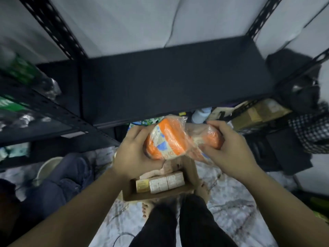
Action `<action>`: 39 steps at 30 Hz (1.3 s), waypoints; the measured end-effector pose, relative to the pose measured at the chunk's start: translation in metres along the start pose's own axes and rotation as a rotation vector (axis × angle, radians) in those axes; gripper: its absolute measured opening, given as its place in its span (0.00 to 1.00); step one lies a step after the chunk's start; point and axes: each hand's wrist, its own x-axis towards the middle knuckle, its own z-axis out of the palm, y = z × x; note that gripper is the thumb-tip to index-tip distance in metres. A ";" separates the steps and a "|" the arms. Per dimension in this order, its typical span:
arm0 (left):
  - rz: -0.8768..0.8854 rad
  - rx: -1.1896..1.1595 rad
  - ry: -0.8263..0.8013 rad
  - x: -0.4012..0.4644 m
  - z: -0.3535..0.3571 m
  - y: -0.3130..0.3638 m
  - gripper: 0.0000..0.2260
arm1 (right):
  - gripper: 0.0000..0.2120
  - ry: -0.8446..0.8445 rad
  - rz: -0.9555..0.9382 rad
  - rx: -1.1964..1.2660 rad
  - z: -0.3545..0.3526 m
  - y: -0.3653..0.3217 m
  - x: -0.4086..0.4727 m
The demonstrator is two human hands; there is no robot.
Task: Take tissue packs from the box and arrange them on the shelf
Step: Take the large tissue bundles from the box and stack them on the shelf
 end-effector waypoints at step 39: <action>0.636 0.439 0.582 0.086 -0.426 0.452 0.39 | 0.26 0.448 -0.789 0.316 -0.426 -0.346 -0.101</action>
